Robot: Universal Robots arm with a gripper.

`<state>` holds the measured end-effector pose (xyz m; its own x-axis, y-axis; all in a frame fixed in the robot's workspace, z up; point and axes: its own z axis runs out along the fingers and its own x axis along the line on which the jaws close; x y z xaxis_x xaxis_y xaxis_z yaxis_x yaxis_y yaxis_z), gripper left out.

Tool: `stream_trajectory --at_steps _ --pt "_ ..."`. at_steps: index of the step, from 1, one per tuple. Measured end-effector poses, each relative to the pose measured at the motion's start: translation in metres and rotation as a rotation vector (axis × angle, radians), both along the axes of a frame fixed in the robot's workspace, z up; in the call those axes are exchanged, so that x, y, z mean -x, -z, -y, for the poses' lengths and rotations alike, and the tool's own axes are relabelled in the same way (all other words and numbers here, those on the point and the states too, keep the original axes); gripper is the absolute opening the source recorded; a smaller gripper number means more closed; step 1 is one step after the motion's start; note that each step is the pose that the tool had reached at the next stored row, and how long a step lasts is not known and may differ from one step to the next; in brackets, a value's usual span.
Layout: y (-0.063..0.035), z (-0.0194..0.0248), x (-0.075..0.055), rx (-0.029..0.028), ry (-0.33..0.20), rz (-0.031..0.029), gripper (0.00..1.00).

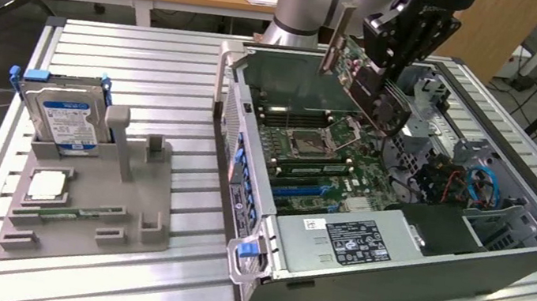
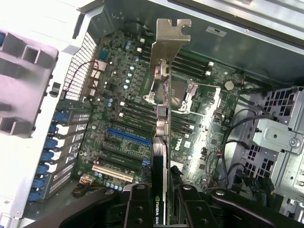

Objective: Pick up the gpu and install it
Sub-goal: 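Insert the gpu into the slot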

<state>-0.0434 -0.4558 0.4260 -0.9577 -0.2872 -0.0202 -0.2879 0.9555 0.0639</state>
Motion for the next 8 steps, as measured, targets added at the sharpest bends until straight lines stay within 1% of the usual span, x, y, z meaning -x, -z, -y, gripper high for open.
stream_trajectory --at_steps 8 --pt "0.0000 0.0000 0.0000 0.0000 -0.017 0.0000 0.26"
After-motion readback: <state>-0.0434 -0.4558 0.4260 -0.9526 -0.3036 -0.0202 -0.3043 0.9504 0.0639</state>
